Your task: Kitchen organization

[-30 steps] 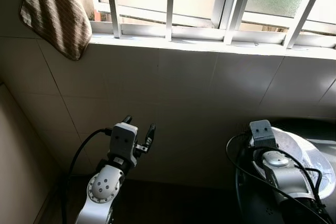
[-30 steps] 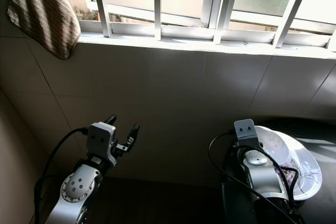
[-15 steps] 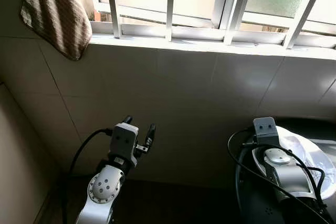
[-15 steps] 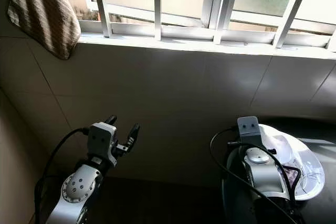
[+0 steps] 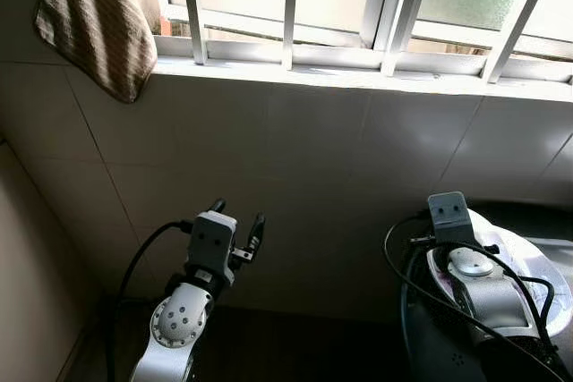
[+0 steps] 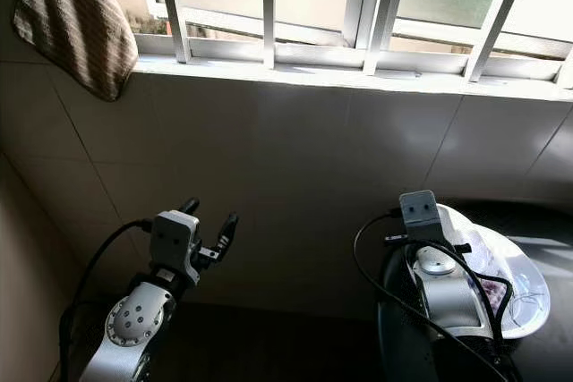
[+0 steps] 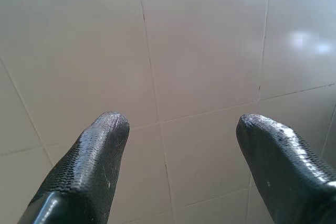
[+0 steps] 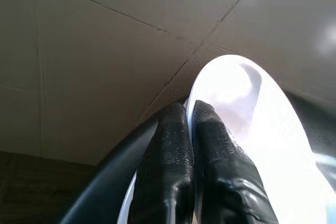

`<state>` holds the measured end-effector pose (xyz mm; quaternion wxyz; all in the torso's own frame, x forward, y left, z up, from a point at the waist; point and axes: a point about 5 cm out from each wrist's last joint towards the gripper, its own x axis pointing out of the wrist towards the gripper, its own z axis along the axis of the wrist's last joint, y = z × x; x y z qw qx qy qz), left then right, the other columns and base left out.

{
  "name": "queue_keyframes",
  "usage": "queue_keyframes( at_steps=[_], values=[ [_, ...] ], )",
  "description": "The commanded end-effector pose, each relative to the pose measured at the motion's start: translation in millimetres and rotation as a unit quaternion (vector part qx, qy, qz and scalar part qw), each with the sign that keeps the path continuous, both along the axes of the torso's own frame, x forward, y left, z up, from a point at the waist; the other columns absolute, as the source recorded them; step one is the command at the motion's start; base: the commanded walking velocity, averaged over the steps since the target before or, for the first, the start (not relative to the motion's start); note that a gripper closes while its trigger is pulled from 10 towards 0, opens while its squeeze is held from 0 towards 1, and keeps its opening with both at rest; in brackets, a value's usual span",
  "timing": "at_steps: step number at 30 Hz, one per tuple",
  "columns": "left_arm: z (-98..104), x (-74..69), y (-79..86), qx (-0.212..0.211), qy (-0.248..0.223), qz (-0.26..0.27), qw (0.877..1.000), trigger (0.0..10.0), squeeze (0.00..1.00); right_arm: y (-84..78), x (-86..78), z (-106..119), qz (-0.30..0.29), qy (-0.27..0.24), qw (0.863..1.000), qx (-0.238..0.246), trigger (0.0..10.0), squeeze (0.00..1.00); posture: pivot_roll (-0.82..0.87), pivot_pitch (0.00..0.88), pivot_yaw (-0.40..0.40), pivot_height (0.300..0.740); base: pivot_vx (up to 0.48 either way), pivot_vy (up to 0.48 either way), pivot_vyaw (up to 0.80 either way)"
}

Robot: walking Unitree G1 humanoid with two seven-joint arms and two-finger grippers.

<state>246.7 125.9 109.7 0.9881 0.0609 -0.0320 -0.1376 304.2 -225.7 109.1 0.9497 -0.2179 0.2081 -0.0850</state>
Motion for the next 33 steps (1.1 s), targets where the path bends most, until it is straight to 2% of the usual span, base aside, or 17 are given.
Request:
queue_keyframes(
  at_steps=[1, 6, 7, 12, 14, 17, 18, 20, 22, 24, 33],
  values=[
    [-1, 0.4, -3.4, -0.002, 0.002, -0.003, 1.000, 10.0, 0.00, 1.6, 3.4, 26, 0.011, -0.068, 0.995, -0.073, 0.0, 0.00, -0.03, 0.000, -0.065, 0.740, 0.000, 0.000, 0.00],
    [-1, 0.6, -3.2, -0.006, 0.002, -0.002, 1.000, 10.0, 0.00, 8.3, 3.5, 37, 0.014, -0.110, 0.988, -0.107, 0.0, 0.00, -0.02, 0.000, -0.065, 0.740, 0.000, 0.000, 0.00],
    [-1, 0.6, -3.1, -0.006, 0.003, -0.002, 1.000, 10.0, 0.00, 10.4, 3.2, 40, 0.019, -0.124, 0.984, -0.127, 0.0, 0.00, -0.02, 0.000, -0.065, 0.740, 0.000, 0.000, 0.00],
    [-1, 0.9, -1.2, -0.009, 0.002, 0.002, 1.000, 10.0, 0.00, 21.8, 1.8, 44, 0.040, -0.148, 0.980, -0.125, 0.0, 0.00, -0.02, 0.000, -0.065, 0.740, 0.000, 0.000, 0.00],
    [-1, 1.6, 0.2, -0.018, 0.003, 0.006, 1.000, 10.0, 0.00, 34.5, 0.7, 44, 0.075, -0.153, 0.980, -0.100, 0.0, 0.00, -0.02, 0.000, -0.065, 0.740, 0.000, 0.000, 0.40],
    [0, 2.2, 1.1, -0.020, 0.002, 0.008, 1.000, 10.0, 0.00, 43.8, -0.2, 41, 0.105, -0.148, 0.980, -0.084, 0.0, 0.00, -0.02, 0.000, -0.065, 0.740, 0.000, 0.000, 0.80],
    [0, 3.0, 2.0, -0.023, 0.005, 0.010, 1.000, 10.0, 0.00, 52.4, -1.5, 39, 0.128, -0.146, 0.978, -0.073, 0.0, 0.00, -0.02, 0.000, -0.065, 0.740, 0.000, 0.000, 0.80],
    [0, 3.2, 2.1, -0.023, 0.005, 0.009, 1.000, 10.0, 0.00, 55.8, -2.0, 37, 0.136, -0.142, 0.978, -0.071, 0.0, 0.00, -0.02, 0.000, -0.065, 0.740, 0.000, 0.000, 0.80],
    [2, 3.0, 1.7, -0.031, 0.001, 0.005, 1.000, 10.0, 0.00, 62.6, -4.1, 28, 0.152, -0.112, 0.981, -0.038, 0.0, 0.00, -0.01, 0.000, -0.067, 0.740, 0.000, 0.474, 0.80],
    [3, 3.0, 1.4, -0.030, 0.000, 0.004, 1.000, 10.0, 0.00, 63.3, -5.4, 25, 0.155, -0.106, 0.981, -0.038, 0.0, 0.00, -0.01, 0.000, -0.067, 0.740, 0.000, 0.474, 0.80],
    [3, 3.4, 3.0, -0.027, -0.001, 0.004, 1.000, 10.0, 0.00, 73.9, -10.0, 20, 0.175, -0.085, 0.981, 0.018, 0.0, 0.00, -0.01, 0.000, -0.069, 0.740, 0.000, 0.475, 0.80]
  ],
)
